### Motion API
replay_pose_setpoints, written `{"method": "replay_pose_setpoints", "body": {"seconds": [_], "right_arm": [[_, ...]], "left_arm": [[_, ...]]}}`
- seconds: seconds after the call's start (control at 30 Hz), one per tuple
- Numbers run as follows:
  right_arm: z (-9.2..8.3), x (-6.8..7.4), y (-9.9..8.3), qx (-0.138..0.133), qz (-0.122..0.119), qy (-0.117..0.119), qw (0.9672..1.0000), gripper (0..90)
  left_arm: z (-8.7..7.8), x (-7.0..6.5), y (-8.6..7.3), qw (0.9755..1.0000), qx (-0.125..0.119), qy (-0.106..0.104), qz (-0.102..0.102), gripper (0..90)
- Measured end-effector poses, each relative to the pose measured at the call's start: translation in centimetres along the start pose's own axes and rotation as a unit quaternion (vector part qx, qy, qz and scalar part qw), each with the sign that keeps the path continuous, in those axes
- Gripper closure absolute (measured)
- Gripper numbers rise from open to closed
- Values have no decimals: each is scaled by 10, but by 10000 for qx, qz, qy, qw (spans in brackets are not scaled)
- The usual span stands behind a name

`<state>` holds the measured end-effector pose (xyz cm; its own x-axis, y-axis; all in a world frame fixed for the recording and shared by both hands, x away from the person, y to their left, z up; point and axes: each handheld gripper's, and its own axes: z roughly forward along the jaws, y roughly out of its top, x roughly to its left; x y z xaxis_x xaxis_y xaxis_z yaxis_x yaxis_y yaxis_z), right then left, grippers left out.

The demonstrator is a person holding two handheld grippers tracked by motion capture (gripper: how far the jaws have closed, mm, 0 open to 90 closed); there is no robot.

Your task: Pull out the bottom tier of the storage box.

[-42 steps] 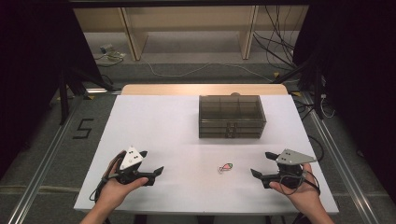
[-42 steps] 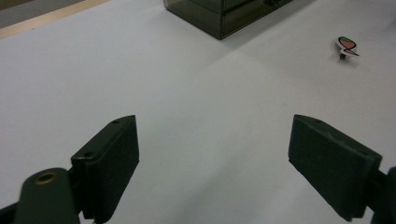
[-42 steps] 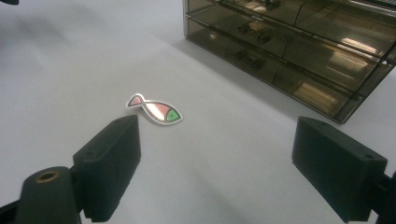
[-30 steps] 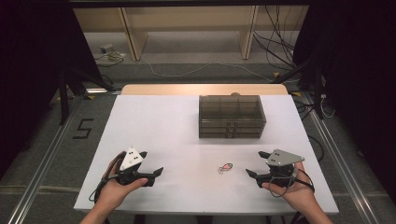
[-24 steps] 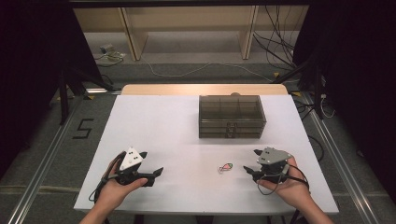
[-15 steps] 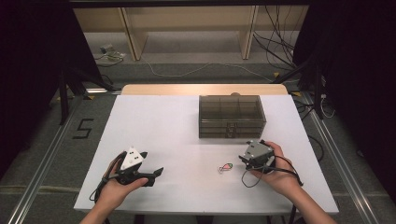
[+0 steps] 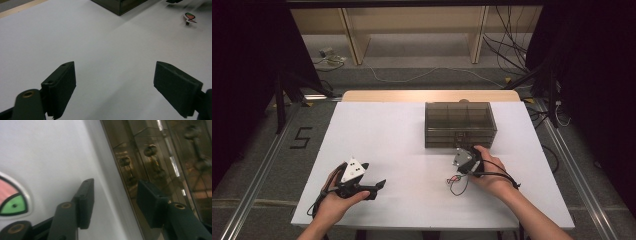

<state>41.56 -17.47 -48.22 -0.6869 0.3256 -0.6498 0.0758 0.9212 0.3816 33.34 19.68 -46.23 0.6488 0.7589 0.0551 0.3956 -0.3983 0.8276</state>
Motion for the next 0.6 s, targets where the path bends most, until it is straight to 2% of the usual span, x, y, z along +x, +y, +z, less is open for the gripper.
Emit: {"method": "replay_pose_setpoints", "body": {"seconds": [0.07,0.17,0.23,0.3,0.43,0.5,0.53,0.6], "right_arm": [[4,1,3,86,-209,-69,9997,535],[9,2,7,159,-403,-201,9989,538],[10,3,9,178,-435,-237,9986,538],[14,5,12,253,-631,-338,9971,541],[16,6,15,334,-697,-446,9960,550],[19,7,16,332,-798,-499,9950,560],[20,8,17,379,-923,-552,9935,573],[21,8,18,399,-991,-581,9926,578]], "left_arm": [[0,1,0,10000,4,-4,5,182],[0,1,0,10000,20,-2,7,183],[0,1,0,10000,22,3,11,183],[0,1,0,10000,27,20,13,184],[0,0,-1,10000,37,27,16,185],[0,0,-1,10000,33,25,12,184],[0,0,-1,10000,36,23,15,183],[0,0,-1,10000,37,23,21,183]]}}
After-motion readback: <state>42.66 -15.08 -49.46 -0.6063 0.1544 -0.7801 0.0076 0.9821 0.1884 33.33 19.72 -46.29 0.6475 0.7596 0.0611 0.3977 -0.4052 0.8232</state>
